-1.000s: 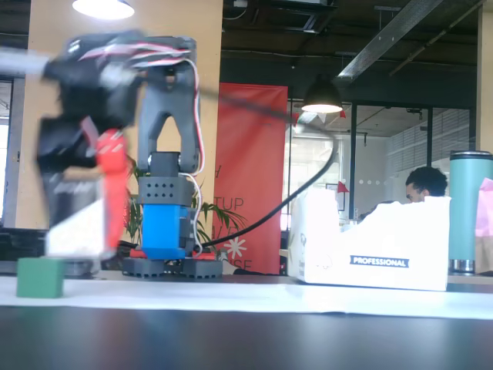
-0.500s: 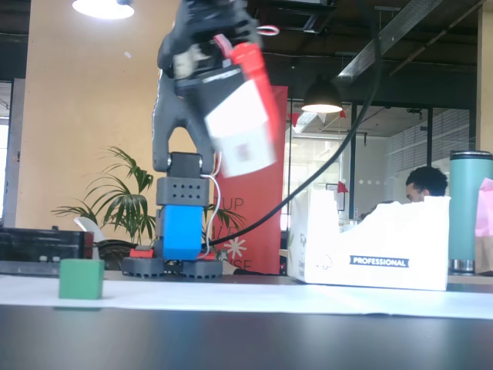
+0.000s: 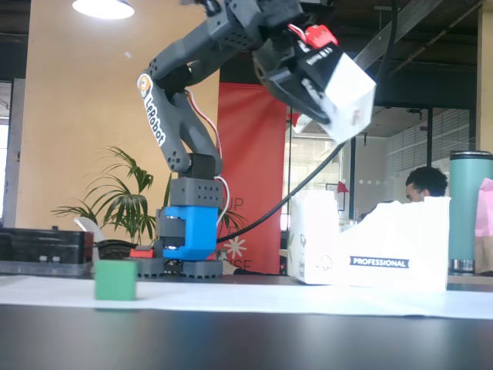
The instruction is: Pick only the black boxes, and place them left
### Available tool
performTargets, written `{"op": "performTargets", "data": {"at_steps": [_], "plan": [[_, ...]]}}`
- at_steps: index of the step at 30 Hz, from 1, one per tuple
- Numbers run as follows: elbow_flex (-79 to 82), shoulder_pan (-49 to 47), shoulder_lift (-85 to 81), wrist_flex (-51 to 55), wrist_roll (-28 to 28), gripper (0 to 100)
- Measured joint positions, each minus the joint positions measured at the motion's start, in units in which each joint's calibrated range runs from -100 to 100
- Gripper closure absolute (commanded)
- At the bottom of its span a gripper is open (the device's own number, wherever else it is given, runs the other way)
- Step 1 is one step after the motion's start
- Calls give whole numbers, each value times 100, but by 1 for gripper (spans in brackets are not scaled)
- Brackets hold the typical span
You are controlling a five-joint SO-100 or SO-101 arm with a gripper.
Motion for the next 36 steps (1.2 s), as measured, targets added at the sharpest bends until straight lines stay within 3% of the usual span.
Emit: {"op": "performTargets", "data": {"at_steps": [14, 22, 32, 36], "plan": [[-424, -3129, 57, 1723, -1211, 92], [-1227, -3738, 1427, 2103, -1641, 92], [-2498, -3996, 3454, 2120, -1695, 91], [-2613, -4024, 3831, 2162, -1695, 80]]}}
